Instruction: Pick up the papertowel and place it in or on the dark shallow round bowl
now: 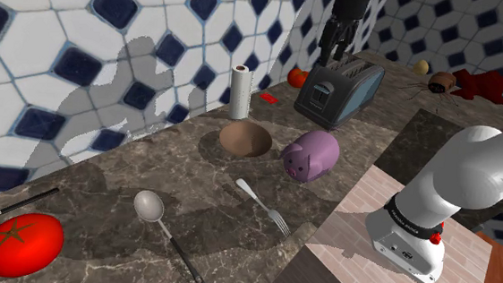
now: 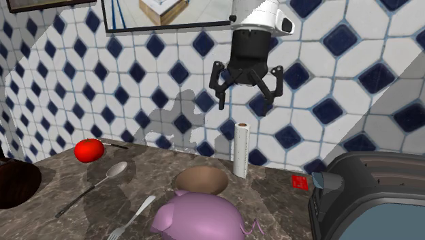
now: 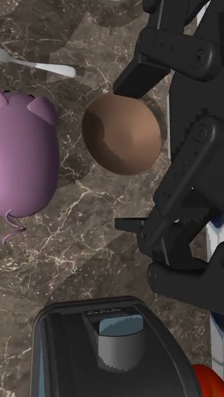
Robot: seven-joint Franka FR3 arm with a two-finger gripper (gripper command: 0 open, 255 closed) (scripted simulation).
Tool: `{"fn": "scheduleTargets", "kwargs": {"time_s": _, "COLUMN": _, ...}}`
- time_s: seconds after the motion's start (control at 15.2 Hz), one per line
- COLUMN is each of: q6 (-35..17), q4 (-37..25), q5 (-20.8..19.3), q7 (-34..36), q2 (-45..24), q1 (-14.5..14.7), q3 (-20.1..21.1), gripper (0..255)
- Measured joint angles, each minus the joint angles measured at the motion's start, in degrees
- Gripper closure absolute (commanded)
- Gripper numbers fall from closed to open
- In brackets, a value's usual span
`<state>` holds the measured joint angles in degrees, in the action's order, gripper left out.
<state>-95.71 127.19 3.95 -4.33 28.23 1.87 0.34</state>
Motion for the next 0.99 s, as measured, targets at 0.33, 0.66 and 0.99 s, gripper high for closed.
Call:
{"fn": "scheduleTargets", "kwargs": {"time_s": 0.33, "q6": -6.29, "q4": -5.73, "q5": -0.18, "q7": 1.07, "q2": -11.23, "q1": 0.36, "q3": 1.10, "gripper": 0}}
{"fn": "scheduleTargets", "kwargs": {"time_s": 0.66, "q6": -10.22, "q4": -12.64, "q5": -0.74, "q7": 2.97, "q2": -21.27, "q1": 0.98, "q3": 2.39, "gripper": 0}}
{"fn": "scheduleTargets", "kwargs": {"time_s": 0.99, "q6": -12.26, "q4": -21.60, "q5": -1.88, "q7": 4.44, "q2": -31.58, "q1": 1.50, "q3": 3.03, "gripper": 0}}
